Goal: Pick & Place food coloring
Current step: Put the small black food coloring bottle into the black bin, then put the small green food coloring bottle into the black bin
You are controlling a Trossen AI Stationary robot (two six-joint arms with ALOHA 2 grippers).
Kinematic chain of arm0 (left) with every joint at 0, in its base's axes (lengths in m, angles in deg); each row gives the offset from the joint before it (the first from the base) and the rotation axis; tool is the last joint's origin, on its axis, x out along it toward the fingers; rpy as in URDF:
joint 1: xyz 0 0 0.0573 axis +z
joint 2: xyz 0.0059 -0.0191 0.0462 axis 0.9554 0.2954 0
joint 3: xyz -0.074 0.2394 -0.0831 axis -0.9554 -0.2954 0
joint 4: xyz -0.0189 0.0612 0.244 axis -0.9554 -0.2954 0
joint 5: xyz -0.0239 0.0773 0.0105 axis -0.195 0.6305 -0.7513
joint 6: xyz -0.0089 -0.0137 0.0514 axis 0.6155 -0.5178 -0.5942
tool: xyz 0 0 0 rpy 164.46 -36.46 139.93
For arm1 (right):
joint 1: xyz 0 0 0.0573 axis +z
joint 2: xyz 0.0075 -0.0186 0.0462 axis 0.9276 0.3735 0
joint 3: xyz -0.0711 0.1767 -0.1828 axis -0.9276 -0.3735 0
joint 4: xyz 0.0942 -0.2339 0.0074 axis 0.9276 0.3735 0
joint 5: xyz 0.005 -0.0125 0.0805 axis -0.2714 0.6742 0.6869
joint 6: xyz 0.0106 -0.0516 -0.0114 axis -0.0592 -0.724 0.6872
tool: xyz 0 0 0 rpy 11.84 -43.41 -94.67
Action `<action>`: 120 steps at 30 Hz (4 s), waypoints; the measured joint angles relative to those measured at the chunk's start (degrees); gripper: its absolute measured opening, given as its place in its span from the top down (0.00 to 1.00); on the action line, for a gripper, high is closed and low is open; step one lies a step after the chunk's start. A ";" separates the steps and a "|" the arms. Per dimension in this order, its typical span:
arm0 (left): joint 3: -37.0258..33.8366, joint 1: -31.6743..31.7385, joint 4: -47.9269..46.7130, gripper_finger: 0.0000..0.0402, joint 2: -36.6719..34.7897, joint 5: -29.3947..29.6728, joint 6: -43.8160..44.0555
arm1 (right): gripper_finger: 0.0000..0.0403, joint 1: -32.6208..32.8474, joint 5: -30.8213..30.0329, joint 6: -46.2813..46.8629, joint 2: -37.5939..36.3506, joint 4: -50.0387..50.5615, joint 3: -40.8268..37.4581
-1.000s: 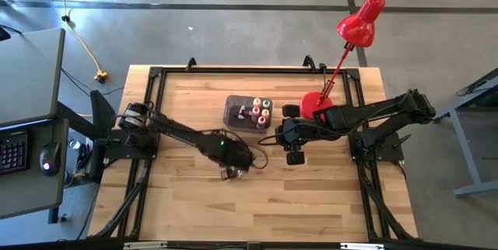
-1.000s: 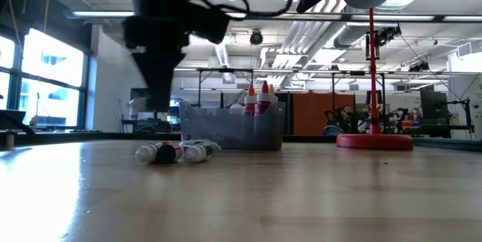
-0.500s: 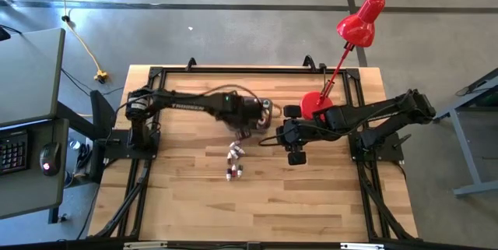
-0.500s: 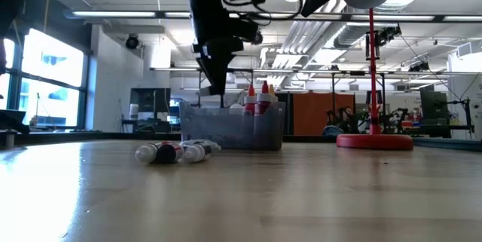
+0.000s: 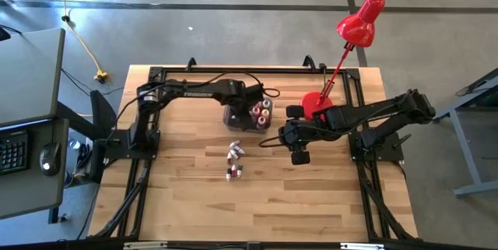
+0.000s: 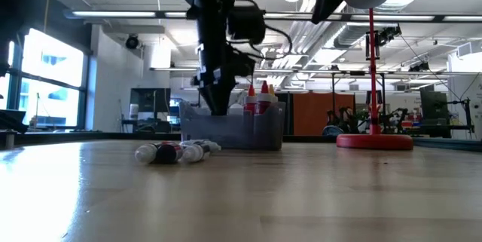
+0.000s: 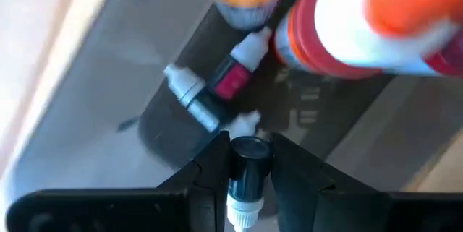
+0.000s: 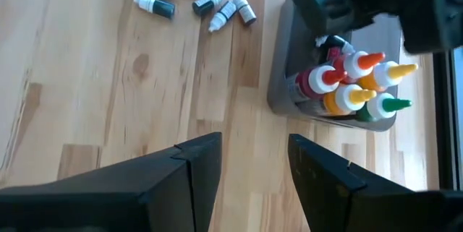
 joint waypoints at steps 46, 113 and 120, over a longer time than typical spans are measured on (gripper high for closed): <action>0.09 -2.58 -13.42 0.54 -10.56 -21.86 -3.78 | 0.62 -0.02 0.52 -0.17 0.00 -1.52 0.00; -39.06 -32.33 22.19 0.54 -35.86 9.85 19.23 | 0.65 -5.92 31.27 -30.40 36.00 -50.36 0.17; -39.06 -32.33 22.30 0.54 -35.86 9.41 19.58 | 0.65 -5.25 31.24 -31.58 35.98 -51.58 0.17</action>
